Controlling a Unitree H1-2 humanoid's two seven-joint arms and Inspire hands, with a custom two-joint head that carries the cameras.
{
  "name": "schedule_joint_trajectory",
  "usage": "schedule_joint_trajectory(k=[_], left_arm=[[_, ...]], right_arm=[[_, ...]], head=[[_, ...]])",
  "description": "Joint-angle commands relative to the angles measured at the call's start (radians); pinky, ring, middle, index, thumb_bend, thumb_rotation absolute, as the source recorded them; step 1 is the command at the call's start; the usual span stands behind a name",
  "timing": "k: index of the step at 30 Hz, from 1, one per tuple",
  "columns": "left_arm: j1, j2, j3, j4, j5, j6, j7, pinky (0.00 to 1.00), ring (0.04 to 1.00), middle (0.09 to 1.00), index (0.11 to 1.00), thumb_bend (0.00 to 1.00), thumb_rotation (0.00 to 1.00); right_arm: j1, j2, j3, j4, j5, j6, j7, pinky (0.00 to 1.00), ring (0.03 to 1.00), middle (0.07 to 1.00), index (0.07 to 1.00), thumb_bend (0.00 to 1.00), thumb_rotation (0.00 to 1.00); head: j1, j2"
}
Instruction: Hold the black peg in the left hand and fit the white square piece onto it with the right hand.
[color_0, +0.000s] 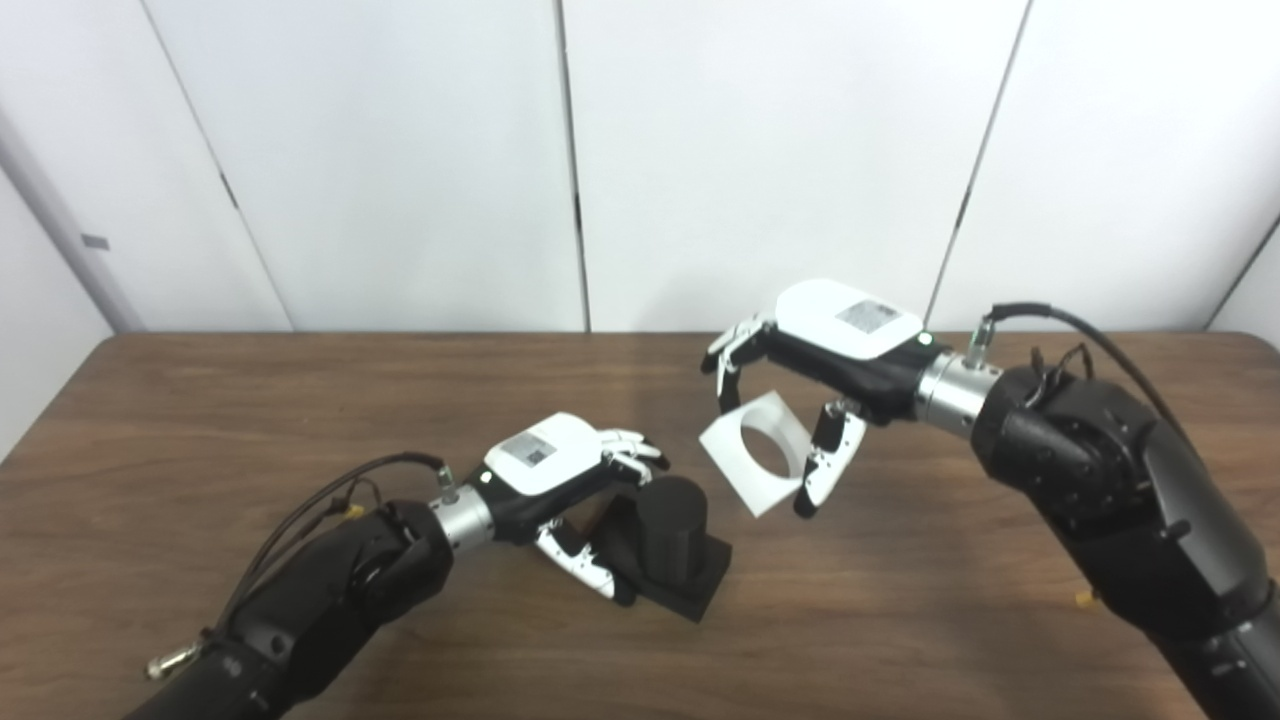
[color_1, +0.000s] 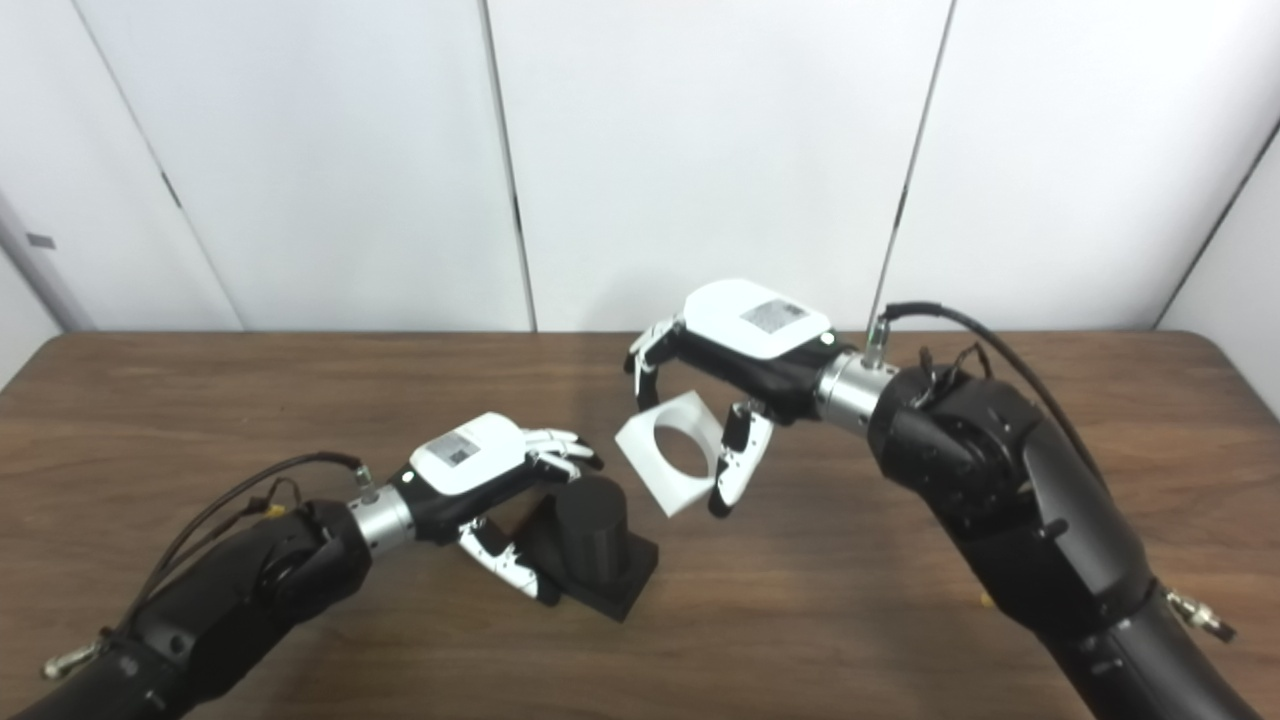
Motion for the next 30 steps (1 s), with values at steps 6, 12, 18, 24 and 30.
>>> schedule_joint_trajectory(k=[6, 12, 18, 24, 30], left_arm=[[0.021, -0.029, -0.038, 0.034, 0.090, 0.025, -0.080, 0.76, 0.889, 0.852, 0.490, 0.52, 0.07], [0.022, -0.032, -0.033, 0.031, 0.093, 0.020, -0.076, 0.75, 0.886, 0.847, 0.490, 0.52, 0.07], [0.023, -0.031, -0.027, 0.018, 0.094, 0.024, -0.085, 0.76, 0.895, 0.858, 0.490, 0.52, 0.07], [0.022, -0.034, -0.026, 0.026, 0.098, 0.021, -0.080, 0.76, 0.891, 0.859, 0.490, 0.52, 0.07], [0.026, -0.033, -0.022, 0.010, 0.098, 0.032, -0.091, 0.76, 0.899, 0.863, 0.490, 0.52, 0.07]], right_arm=[[-0.075, 0.026, -0.004, -0.030, 0.001, 0.004, 0.021, 0.71, 0.800, 0.767, 0.477, 0.52, 0.14], [-0.078, 0.051, 0.001, -0.033, 0.012, 0.007, 0.039, 0.72, 0.802, 0.765, 0.477, 0.52, 0.14], [-0.077, 0.068, 0.011, -0.024, 0.013, 0.004, 0.048, 0.71, 0.794, 0.761, 0.476, 0.52, 0.14], [-0.065, 0.074, 0.032, -0.003, 0.009, -0.018, 0.041, 0.72, 0.793, 0.763, 0.477, 0.52, 0.14], [-0.045, 0.084, 0.058, 0.026, 0.016, -0.029, 0.039, 0.74, 0.793, 0.764, 0.476, 0.52, 0.14]], head=[[0.010, 0.003], [0.016, 0.005], [0.023, 0.007], [0.025, 0.009], [0.026, 0.009]])
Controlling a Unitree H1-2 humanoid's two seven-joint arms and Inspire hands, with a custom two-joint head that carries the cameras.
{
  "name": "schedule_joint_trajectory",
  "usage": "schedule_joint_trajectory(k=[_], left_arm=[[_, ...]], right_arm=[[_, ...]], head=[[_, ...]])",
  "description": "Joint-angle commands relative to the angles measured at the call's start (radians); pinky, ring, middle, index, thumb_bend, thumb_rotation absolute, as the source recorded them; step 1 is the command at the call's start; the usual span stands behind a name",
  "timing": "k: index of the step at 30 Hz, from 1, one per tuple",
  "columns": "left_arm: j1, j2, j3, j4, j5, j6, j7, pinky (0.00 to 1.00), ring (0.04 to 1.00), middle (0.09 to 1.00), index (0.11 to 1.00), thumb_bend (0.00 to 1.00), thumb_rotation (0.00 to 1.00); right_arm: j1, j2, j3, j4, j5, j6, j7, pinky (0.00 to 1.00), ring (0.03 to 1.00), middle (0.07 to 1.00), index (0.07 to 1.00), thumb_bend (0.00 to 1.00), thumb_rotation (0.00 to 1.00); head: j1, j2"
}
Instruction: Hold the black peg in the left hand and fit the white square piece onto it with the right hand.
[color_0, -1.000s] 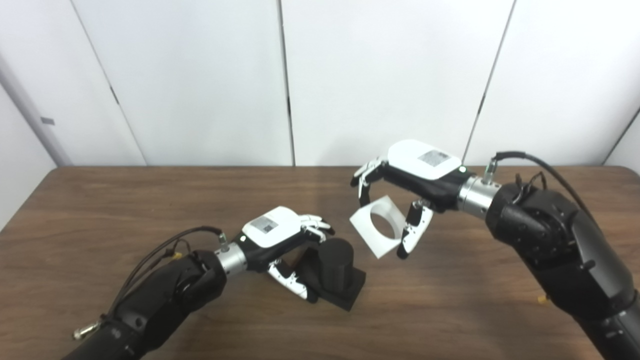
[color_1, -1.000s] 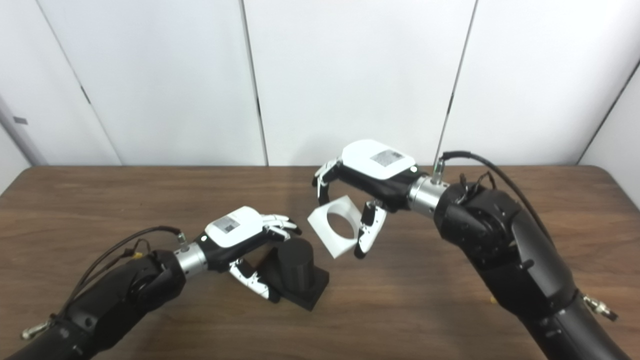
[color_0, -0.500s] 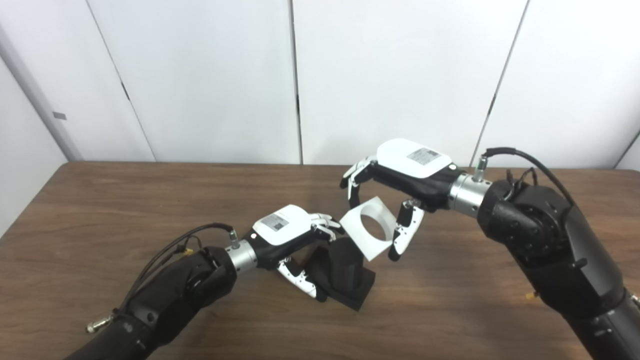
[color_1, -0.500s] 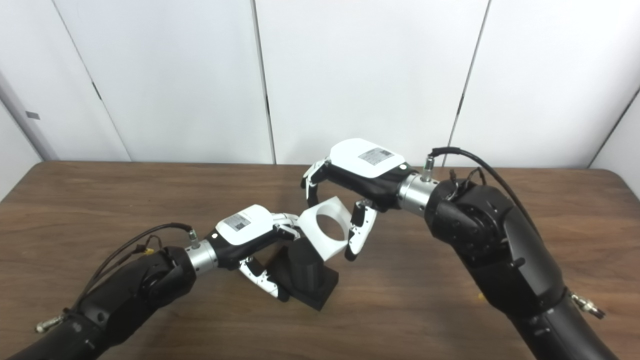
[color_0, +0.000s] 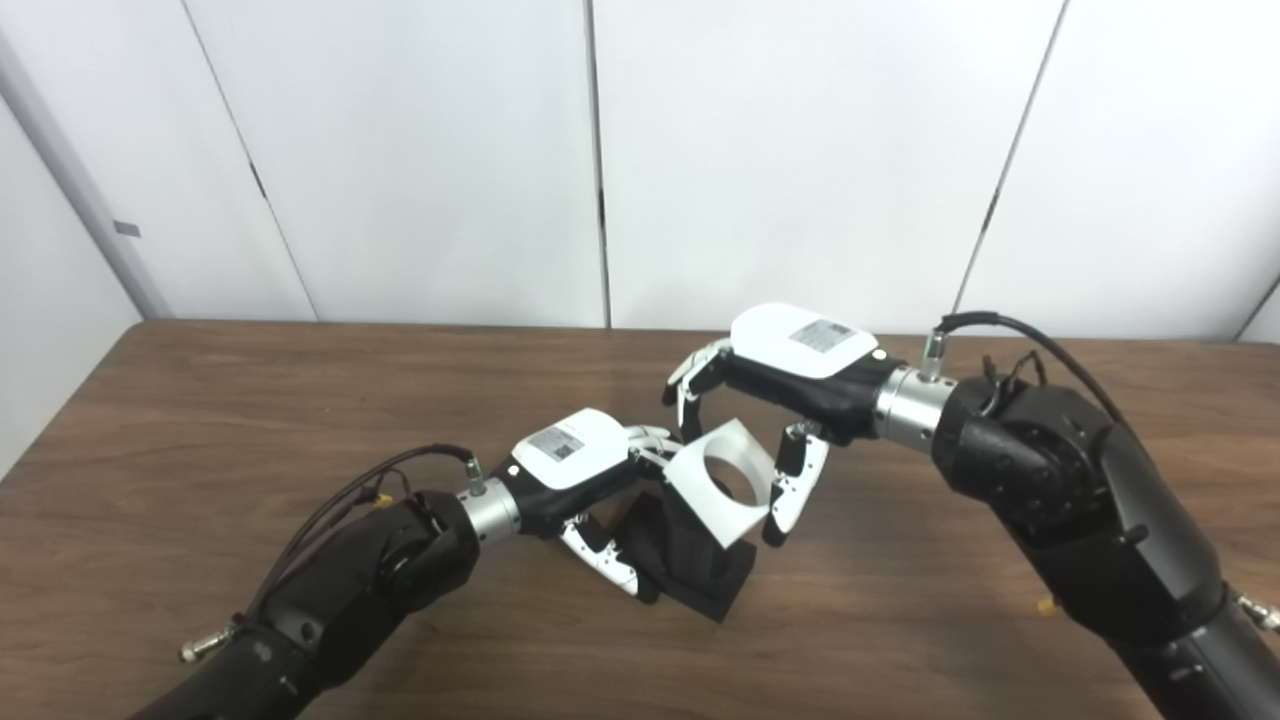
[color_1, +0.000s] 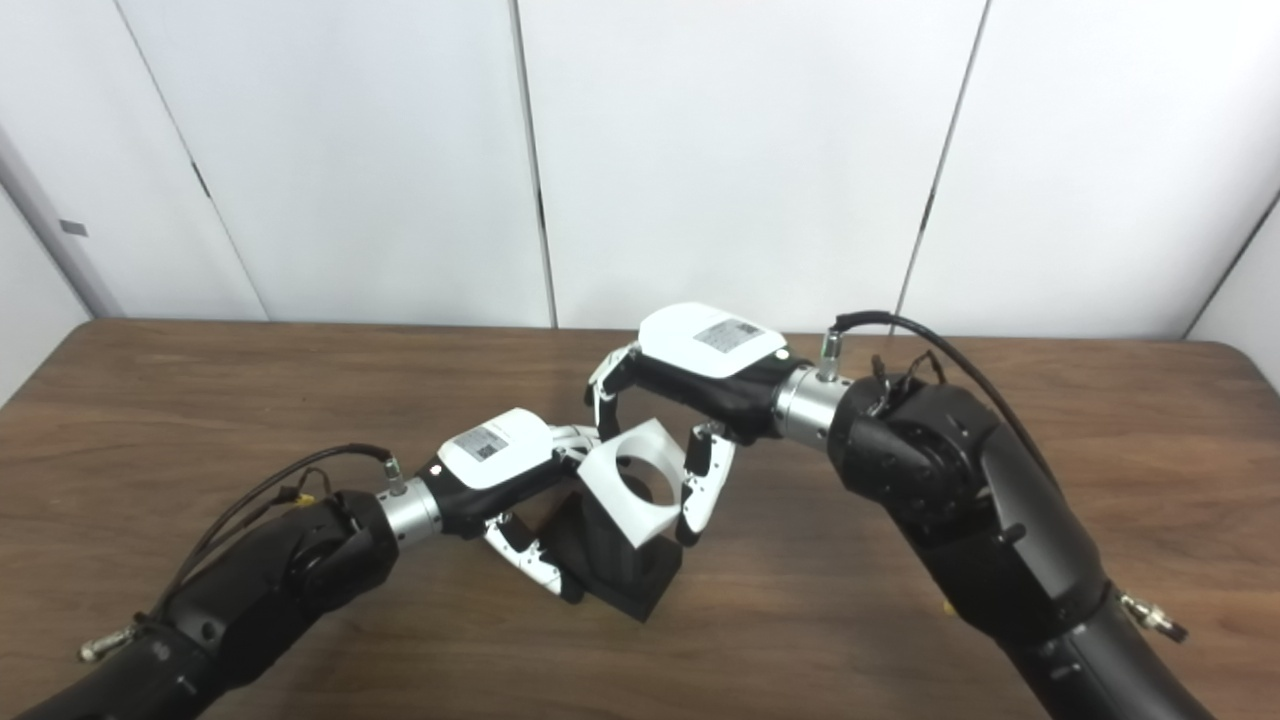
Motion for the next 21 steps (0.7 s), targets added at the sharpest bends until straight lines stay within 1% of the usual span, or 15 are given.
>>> schedule_joint_trajectory(k=[1, 11, 16, 21], left_arm=[[0.025, -0.014, -0.038, 0.013, 0.087, 0.028, -0.075, 0.76, 0.899, 0.863, 0.490, 0.52, 0.07], [0.027, -0.019, -0.035, 0.005, 0.091, 0.035, -0.081, 0.77, 0.896, 0.865, 0.490, 0.52, 0.07], [0.029, -0.027, -0.034, 0.005, 0.089, 0.045, -0.089, 0.77, 0.897, 0.867, 0.490, 0.52, 0.07], [0.031, -0.031, -0.034, 0.007, 0.095, 0.044, -0.084, 0.77, 0.891, 0.864, 0.490, 0.52, 0.07]], right_arm=[[-0.026, 0.007, -0.004, -0.005, 0.008, -0.024, -0.021, 0.74, 0.794, 0.764, 0.476, 0.52, 0.14], [-0.025, 0.027, 0.010, 0.039, 0.009, -0.037, -0.036, 0.77, 0.790, 0.760, 0.476, 0.52, 0.13], [-0.029, 0.035, 0.016, 0.057, 0.007, -0.031, -0.035, 0.78, 0.793, 0.760, 0.475, 0.52, 0.13], [-0.031, 0.043, 0.016, 0.081, 0.007, -0.034, -0.048, 0.77, 0.792, 0.759, 0.475, 0.52, 0.13]], head=[[0.002, 0.000], [0.004, 0.003], [0.006, 0.003], [0.010, 0.004]])
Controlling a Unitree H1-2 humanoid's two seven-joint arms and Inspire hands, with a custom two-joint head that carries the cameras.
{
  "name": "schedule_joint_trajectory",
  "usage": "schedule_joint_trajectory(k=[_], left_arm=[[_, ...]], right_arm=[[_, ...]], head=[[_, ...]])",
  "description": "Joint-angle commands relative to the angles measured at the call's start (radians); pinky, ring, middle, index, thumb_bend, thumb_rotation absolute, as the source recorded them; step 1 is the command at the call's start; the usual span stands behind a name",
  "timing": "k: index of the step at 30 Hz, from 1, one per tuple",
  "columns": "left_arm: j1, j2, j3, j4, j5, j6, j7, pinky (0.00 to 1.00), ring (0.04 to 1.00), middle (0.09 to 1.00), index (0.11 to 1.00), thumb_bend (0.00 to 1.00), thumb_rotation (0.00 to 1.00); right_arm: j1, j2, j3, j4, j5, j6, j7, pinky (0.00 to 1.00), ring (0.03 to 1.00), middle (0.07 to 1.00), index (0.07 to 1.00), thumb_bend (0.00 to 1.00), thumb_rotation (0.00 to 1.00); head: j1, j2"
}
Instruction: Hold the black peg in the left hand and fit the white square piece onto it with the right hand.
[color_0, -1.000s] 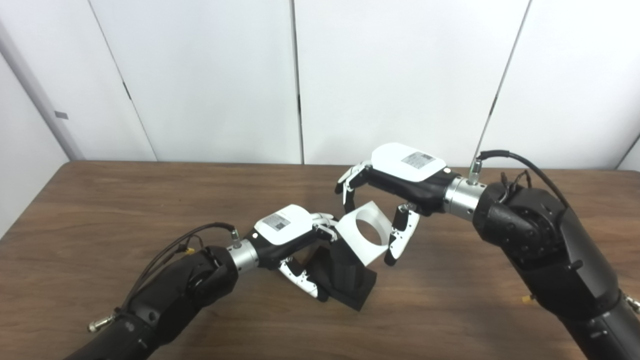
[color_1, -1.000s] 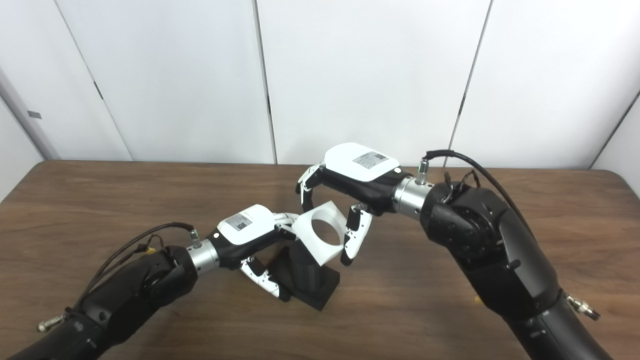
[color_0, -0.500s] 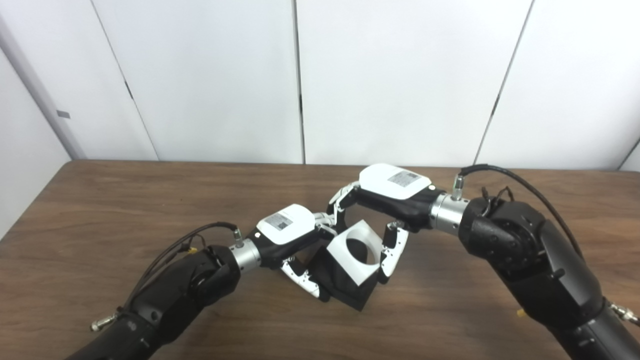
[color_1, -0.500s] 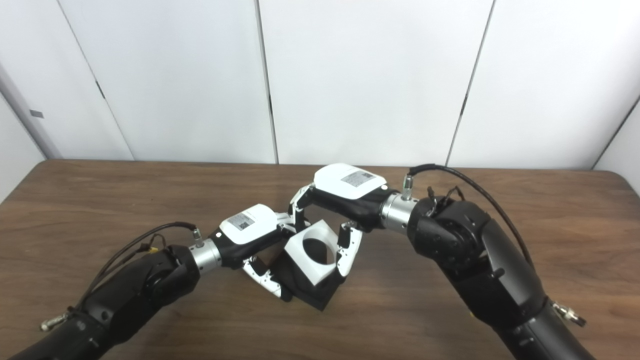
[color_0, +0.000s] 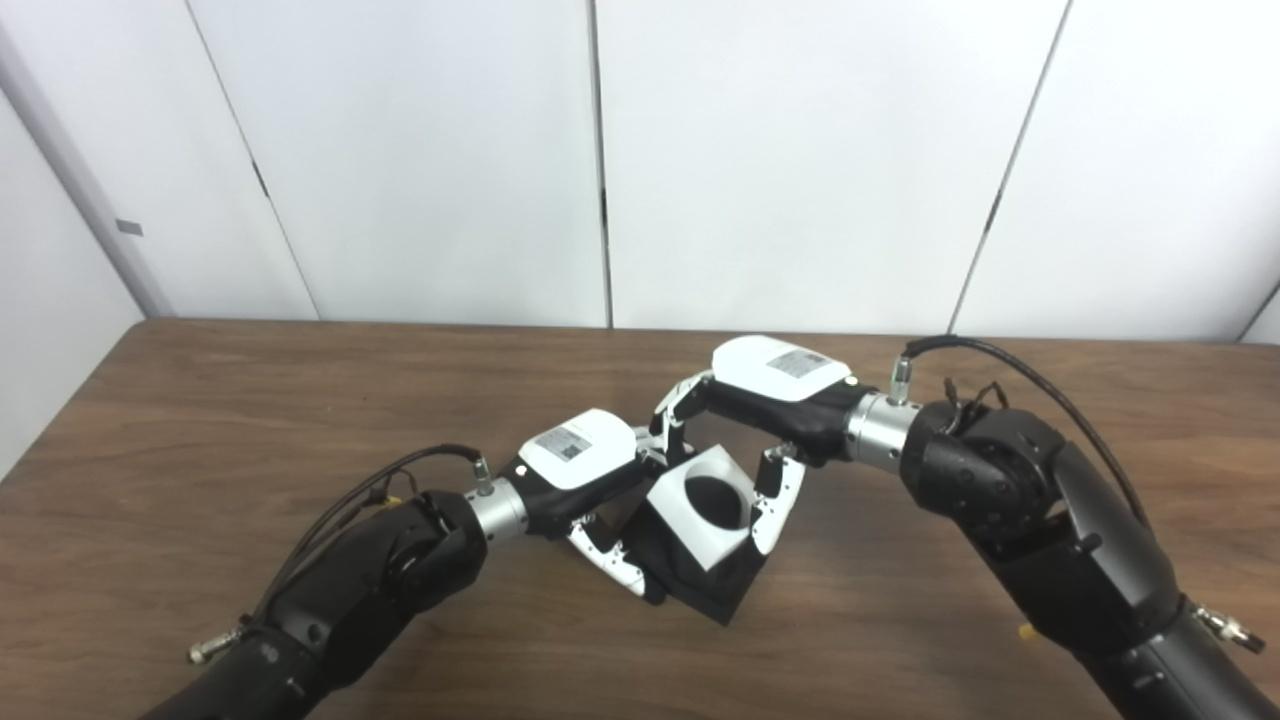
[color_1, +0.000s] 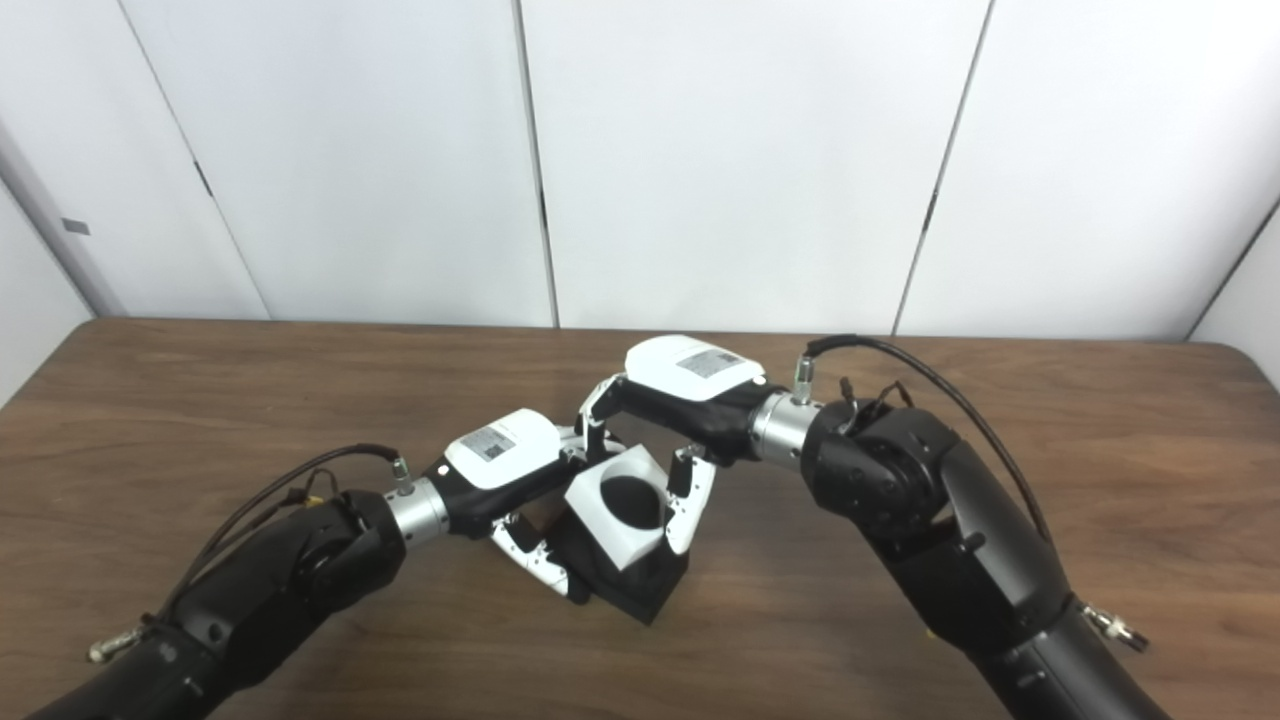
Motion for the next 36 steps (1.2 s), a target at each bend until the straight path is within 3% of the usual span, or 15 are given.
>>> schedule_joint_trajectory(k=[1, 17, 36], left_arm=[[0.027, -0.022, -0.042, 0.020, 0.086, 0.024, -0.064, 0.77, 0.890, 0.863, 0.490, 0.52, 0.07], [0.033, -0.033, -0.036, 0.026, 0.079, 0.016, -0.055, 0.74, 0.866, 0.863, 0.489, 0.52, 0.07], [0.030, -0.026, -0.039, 0.000, 0.099, 0.038, -0.080, 0.76, 0.879, 0.871, 0.491, 0.52, 0.07]], right_arm=[[-0.044, 0.005, -0.008, -0.007, 0.007, -0.030, -0.026, 0.77, 0.791, 0.758, 0.475, 0.52, 0.13], [-0.052, 0.059, 0.023, 0.034, -0.005, -0.004, -0.023, 0.79, 0.804, 0.763, 0.475, 0.52, 0.13], [-0.047, 0.050, 0.093, 0.040, -0.042, 0.017, 0.036, 0.80, 0.810, 0.763, 0.475, 0.52, 0.13]], head=[[-0.001, 0.002], [0.001, 0.008], [0.001, 0.017]])
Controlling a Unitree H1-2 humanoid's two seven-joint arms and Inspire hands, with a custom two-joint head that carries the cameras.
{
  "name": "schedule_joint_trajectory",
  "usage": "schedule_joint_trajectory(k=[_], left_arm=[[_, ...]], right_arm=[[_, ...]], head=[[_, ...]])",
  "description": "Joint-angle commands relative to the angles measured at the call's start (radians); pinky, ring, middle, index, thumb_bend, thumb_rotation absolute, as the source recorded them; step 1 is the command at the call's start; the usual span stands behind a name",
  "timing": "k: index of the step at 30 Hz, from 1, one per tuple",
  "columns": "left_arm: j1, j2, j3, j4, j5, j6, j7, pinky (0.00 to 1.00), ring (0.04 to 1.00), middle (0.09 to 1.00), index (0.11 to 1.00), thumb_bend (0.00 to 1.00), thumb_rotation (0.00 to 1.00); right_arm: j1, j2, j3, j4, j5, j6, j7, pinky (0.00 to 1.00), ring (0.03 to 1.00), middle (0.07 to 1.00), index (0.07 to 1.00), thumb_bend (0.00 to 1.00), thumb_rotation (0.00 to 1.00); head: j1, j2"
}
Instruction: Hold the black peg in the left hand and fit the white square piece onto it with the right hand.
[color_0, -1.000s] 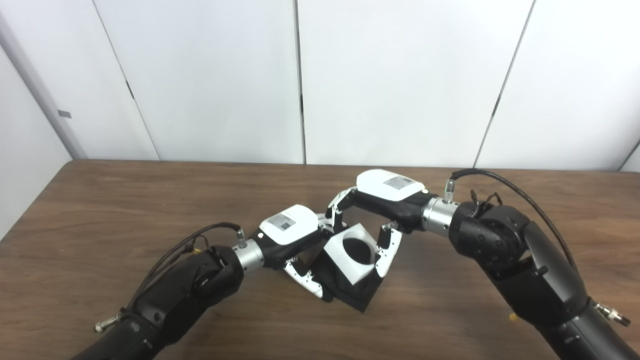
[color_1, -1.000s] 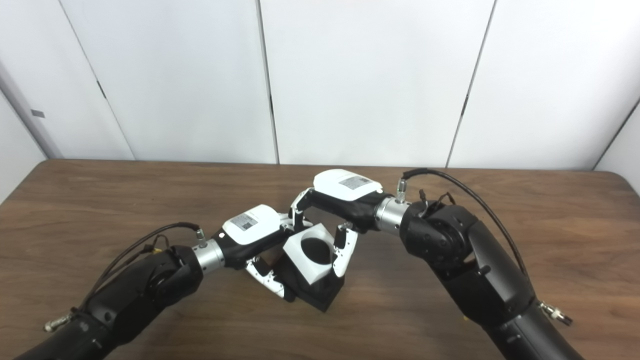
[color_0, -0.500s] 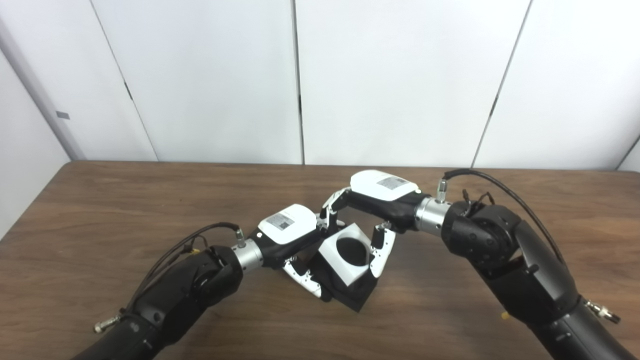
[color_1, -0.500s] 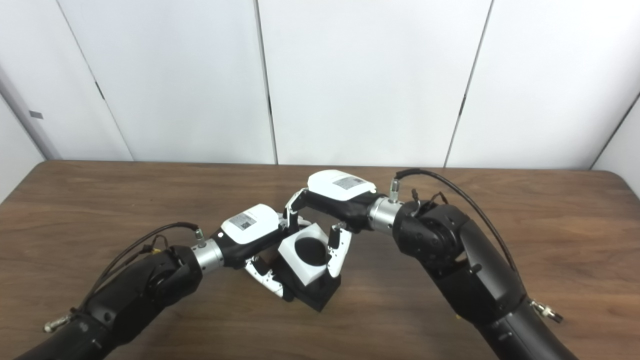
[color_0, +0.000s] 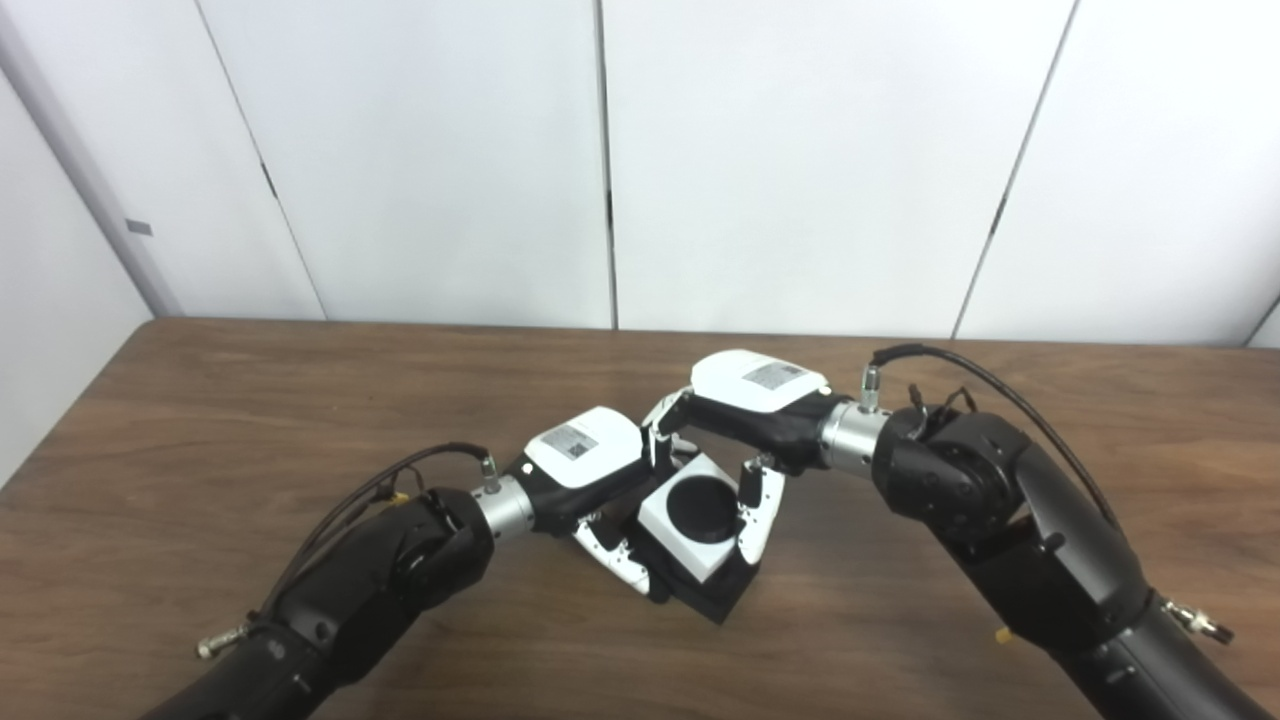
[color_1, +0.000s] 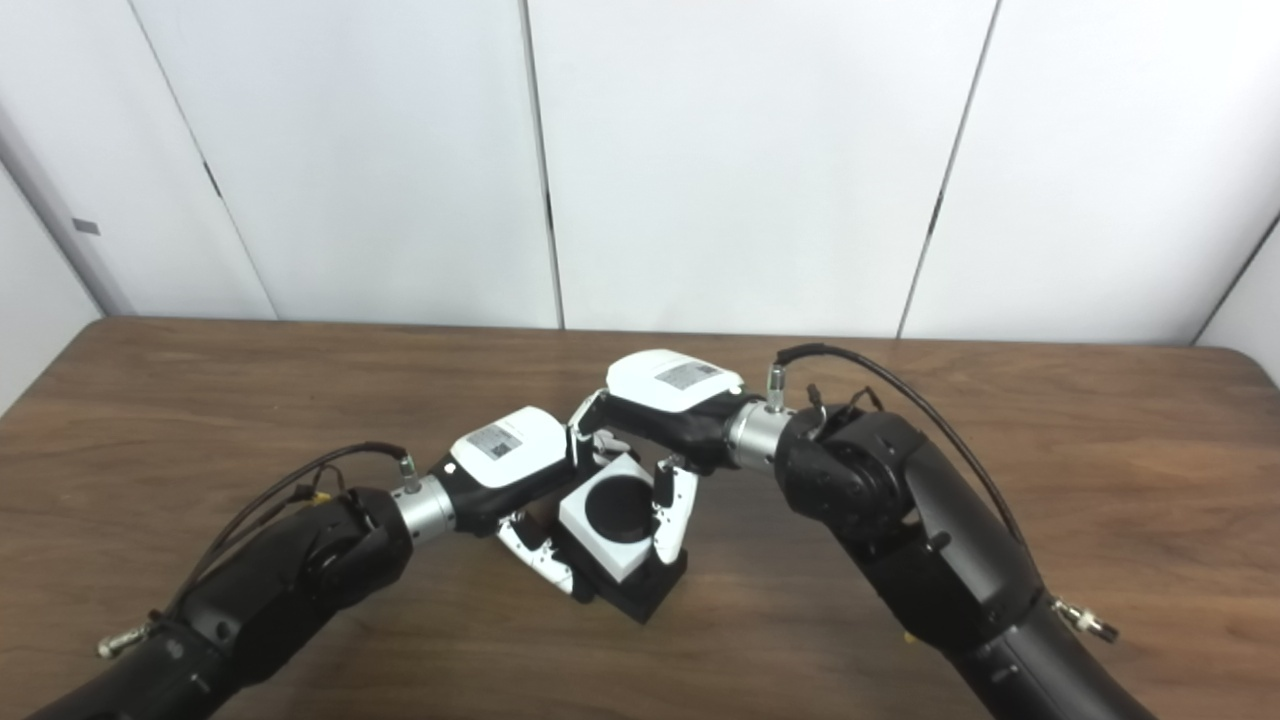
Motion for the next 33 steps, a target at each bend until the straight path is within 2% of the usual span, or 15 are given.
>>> schedule_joint_trajectory(k=[1, 13, 26, 30, 31, 32, 33], left_arm=[[0.026, -0.022, -0.045, 0.015, 0.069, 0.017, -0.081, 0.76, 0.879, 0.870, 0.490, 0.52, 0.07], [0.022, -0.017, -0.036, 0.027, 0.057, -0.002, -0.072, 0.75, 0.889, 0.875, 0.490, 0.52, 0.07], [0.024, -0.019, -0.034, 0.018, 0.058, 0.005, -0.079, 0.76, 0.896, 0.875, 0.490, 0.52, 0.07], [0.024, -0.017, -0.033, 0.018, 0.053, 0.006, -0.083, 0.76, 0.893, 0.869, 0.490, 0.52, 0.07], [0.025, -0.016, -0.033, 0.018, 0.052, 0.006, -0.084, 0.77, 0.892, 0.872, 0.490, 0.52, 0.07], [0.025, -0.015, -0.033, 0.018, 0.053, 0.005, -0.082, 0.77, 0.889, 0.874, 0.490, 0.52, 0.07], [0.026, -0.015, -0.033, 0.017, 0.055, 0.006, -0.081, 0.76, 0.884, 0.873, 0.489, 0.52, 0.07]], right_arm=[[-0.021, 0.012, 0.023, -0.002, -0.001, 0.003, 0.027, 0.81, 0.811, 0.764, 0.475, 0.52, 0.13], [-0.028, -0.029, 0.069, 0.019, -0.033, 0.023, 0.071, 0.81, 0.817, 0.766, 0.477, 0.52, 0.13], [-0.025, -0.041, 0.075, 0.021, -0.035, 0.021, 0.060, 0.82, 0.832, 0.788, 0.477, 0.52, 0.13], [-0.033, -0.049, 0.081, 0.013, -0.038, 0.043, 0.086, 0.80, 0.842, 0.811, 0.493, 0.52, 0.15], [-0.035, -0.049, 0.081, 0.013, -0.036, 0.049, 0.089, 0.80, 0.846, 0.818, 0.584, 0.69, 0.23], [-0.036, -0.050, 0.081, 0.012, -0.034, 0.056, 0.093, 0.80, 0.850, 0.827, 0.651, 0.81, 0.28], [-0.036, -0.051, 0.081, 0.010, -0.033, 0.064, 0.098, 0.81, 0.854, 0.833, 0.684, 0.87, 0.31]], head=[[0.000, 0.002], [0.001, 0.002], [0.001, 0.006], [0.000, 0.005], [-0.001, 0.005], [-0.001, 0.005], [-0.001, 0.006]])
